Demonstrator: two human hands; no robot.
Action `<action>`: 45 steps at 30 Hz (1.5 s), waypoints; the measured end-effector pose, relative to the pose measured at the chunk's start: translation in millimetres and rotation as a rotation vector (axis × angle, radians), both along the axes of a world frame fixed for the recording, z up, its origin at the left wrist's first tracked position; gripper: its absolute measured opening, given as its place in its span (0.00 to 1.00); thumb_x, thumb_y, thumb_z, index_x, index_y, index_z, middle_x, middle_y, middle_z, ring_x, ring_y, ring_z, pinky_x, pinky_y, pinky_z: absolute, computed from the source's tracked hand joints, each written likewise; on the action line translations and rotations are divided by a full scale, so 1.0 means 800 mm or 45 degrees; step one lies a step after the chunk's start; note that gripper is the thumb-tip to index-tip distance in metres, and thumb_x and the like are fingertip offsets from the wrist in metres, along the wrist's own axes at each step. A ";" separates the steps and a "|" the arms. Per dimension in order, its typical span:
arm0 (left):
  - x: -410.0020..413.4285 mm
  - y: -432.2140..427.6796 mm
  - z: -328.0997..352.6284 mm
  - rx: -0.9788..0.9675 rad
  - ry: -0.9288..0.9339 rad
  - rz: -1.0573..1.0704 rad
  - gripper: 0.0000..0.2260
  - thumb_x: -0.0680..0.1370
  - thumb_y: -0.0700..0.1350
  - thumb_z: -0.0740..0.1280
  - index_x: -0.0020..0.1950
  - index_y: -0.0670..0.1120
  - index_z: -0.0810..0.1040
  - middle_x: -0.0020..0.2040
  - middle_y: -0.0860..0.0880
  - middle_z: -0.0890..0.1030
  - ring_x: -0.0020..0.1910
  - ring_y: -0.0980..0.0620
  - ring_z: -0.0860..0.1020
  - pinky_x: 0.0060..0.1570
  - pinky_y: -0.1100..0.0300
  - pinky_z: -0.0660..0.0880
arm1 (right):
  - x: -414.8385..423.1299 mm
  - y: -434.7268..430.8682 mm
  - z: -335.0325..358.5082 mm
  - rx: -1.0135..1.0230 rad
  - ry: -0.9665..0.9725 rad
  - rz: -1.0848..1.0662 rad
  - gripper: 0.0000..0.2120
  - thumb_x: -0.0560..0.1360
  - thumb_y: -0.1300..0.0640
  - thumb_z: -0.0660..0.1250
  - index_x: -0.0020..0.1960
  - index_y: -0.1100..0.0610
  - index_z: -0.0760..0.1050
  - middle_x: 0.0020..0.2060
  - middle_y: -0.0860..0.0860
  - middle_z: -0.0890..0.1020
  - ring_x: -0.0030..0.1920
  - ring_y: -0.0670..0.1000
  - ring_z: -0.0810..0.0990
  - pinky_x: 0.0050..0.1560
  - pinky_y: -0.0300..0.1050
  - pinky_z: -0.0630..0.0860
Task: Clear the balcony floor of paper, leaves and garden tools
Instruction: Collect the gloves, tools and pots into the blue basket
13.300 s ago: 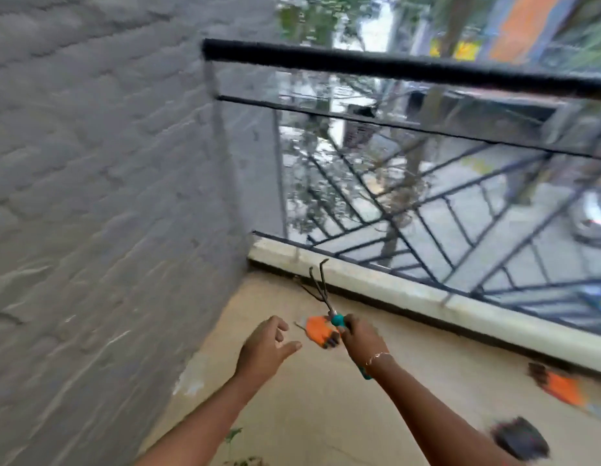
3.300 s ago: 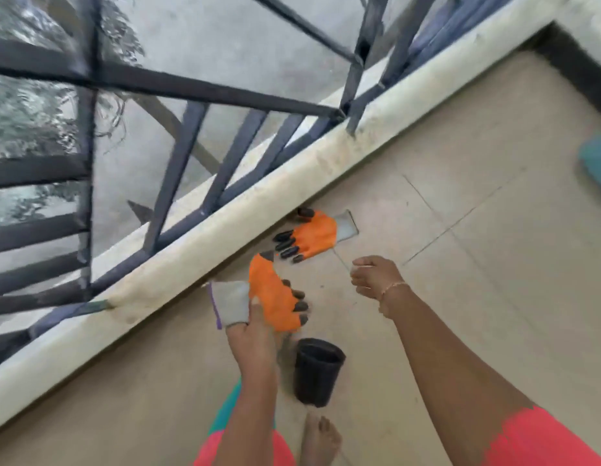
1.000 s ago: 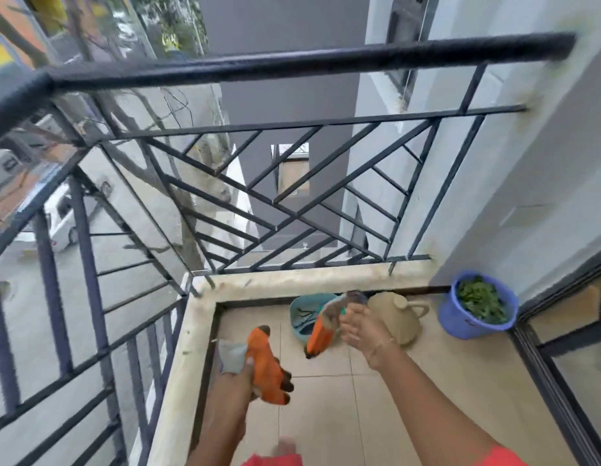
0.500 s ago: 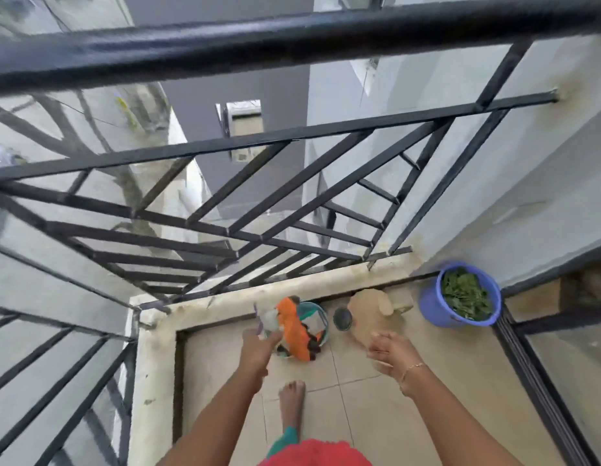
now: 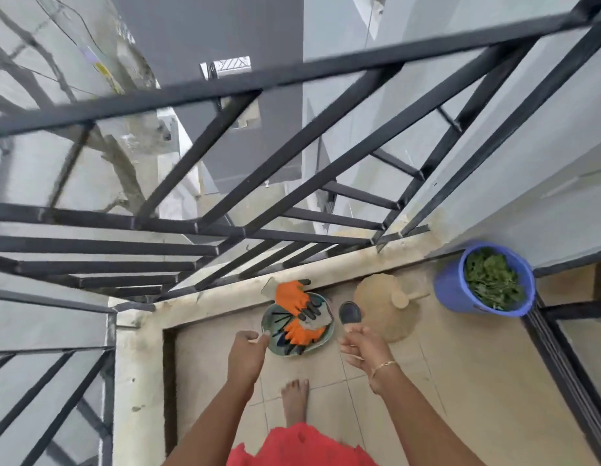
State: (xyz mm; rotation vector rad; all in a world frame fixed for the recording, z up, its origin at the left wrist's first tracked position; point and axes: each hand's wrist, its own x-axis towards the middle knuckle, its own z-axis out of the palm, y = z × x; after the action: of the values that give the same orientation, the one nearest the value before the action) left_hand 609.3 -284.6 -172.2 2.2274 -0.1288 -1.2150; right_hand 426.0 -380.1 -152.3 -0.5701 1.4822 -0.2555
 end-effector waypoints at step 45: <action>0.082 -0.106 -0.325 -0.353 0.074 0.146 0.10 0.81 0.48 0.60 0.55 0.42 0.72 0.52 0.43 0.76 0.50 0.44 0.75 0.50 0.49 0.71 | 0.154 -0.115 -0.556 -0.960 0.879 1.221 0.19 0.76 0.46 0.62 0.64 0.50 0.73 0.66 0.54 0.71 0.69 0.56 0.65 0.73 0.58 0.51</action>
State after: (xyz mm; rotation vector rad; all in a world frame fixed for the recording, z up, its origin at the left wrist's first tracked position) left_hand 675.2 -369.7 -432.2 1.9318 -0.1357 -1.1250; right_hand 549.2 -472.1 -596.7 -2.0496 1.5414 0.1866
